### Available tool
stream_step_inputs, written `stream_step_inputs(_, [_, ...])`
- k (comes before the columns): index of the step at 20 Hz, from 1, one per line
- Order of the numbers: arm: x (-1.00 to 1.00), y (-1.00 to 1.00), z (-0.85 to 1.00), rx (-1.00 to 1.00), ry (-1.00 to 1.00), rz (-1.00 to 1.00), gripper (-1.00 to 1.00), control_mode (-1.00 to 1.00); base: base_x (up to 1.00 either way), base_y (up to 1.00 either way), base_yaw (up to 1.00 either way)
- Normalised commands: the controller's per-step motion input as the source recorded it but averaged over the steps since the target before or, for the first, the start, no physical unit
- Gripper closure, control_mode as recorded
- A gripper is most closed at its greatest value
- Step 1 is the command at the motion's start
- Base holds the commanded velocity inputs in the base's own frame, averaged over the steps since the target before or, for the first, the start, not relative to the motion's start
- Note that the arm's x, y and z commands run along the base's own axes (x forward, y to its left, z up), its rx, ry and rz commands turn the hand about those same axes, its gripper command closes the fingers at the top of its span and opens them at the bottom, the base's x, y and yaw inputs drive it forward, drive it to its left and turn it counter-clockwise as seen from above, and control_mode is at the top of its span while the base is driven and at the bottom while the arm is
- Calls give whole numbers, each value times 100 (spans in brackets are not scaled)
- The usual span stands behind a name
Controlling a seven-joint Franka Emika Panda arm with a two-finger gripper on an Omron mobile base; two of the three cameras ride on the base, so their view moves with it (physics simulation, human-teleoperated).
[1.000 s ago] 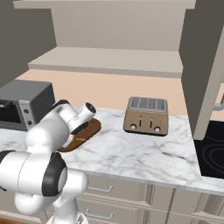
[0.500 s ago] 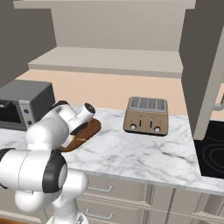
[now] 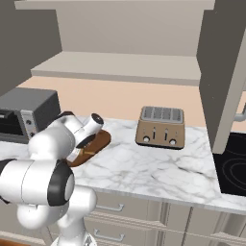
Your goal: Open the cabinet, retrieve the rolling pin, and place it next to the meat on the cutting board to prepare for tenderizing.
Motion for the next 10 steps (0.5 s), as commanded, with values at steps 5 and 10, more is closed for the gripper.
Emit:
stream_step_inputs(5, [6, 0, -15, -3, -2, -2, 100, -100, 0, 0, 0])
stream_step_inputs(10, [5, 3, -21, -4, -7, -1, -100, -100, 0, 0, 0])
